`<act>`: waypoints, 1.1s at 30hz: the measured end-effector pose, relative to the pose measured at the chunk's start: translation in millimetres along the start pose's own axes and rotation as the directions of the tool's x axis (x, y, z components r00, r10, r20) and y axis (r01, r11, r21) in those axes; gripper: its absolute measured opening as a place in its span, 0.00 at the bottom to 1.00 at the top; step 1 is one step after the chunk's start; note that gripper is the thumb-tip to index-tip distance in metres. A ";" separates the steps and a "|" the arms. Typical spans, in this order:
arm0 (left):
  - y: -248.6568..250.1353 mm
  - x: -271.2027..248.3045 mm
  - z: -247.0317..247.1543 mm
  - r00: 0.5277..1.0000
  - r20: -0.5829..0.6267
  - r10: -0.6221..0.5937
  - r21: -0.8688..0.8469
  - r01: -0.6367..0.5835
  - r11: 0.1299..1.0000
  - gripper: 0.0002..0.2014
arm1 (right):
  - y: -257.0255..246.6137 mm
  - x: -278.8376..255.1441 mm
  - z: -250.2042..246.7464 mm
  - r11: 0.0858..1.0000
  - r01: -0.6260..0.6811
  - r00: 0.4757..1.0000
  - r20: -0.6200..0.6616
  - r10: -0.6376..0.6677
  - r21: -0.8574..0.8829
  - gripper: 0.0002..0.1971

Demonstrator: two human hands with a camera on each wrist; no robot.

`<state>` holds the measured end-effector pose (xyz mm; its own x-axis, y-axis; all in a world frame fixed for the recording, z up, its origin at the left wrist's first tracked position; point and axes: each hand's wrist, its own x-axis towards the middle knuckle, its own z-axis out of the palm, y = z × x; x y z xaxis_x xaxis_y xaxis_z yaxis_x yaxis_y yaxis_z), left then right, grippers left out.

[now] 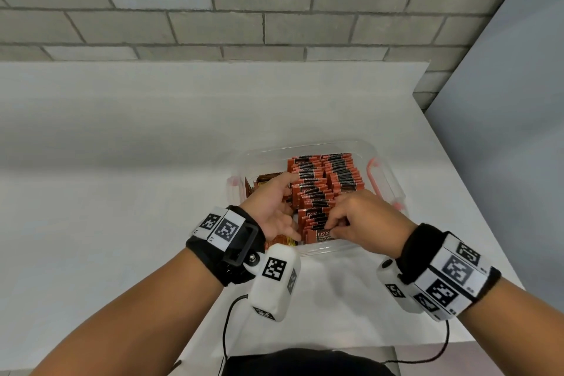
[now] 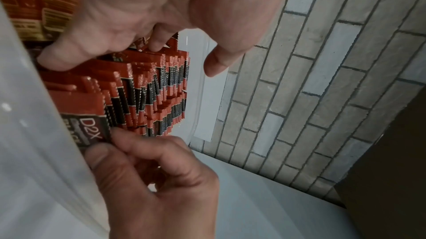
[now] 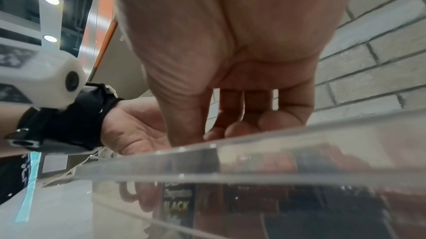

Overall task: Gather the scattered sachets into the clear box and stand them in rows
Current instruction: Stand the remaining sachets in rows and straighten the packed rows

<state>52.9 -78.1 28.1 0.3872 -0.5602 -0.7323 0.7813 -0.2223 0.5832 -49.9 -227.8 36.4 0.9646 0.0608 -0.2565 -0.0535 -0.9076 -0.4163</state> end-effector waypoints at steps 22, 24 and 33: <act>-5.0 7.0 -6.3 1.000 0.001 -0.012 -0.031 0.012 0.999 0.27 | 7.2 12.6 -11.6 0.983 -0.092 0.988 0.137 0.070 0.159 0.05; -3.6 7.0 -7.0 1.000 -0.005 0.003 -0.026 -0.003 1.000 0.28 | 9.4 14.1 -16.5 0.976 -0.094 0.996 0.026 0.091 0.195 0.06; -5.0 6.4 0.4 1.000 0.011 -0.003 -0.072 0.004 0.997 0.30 | 0.6 20.6 -7.9 0.918 -0.042 0.984 0.145 0.107 -0.394 0.13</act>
<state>51.3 -80.9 20.6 0.3791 -0.5685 -0.7301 0.8159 -0.1668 0.5536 -28.1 -230.3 37.7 0.9057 0.0224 -0.4233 0.0119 -0.9996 -0.0274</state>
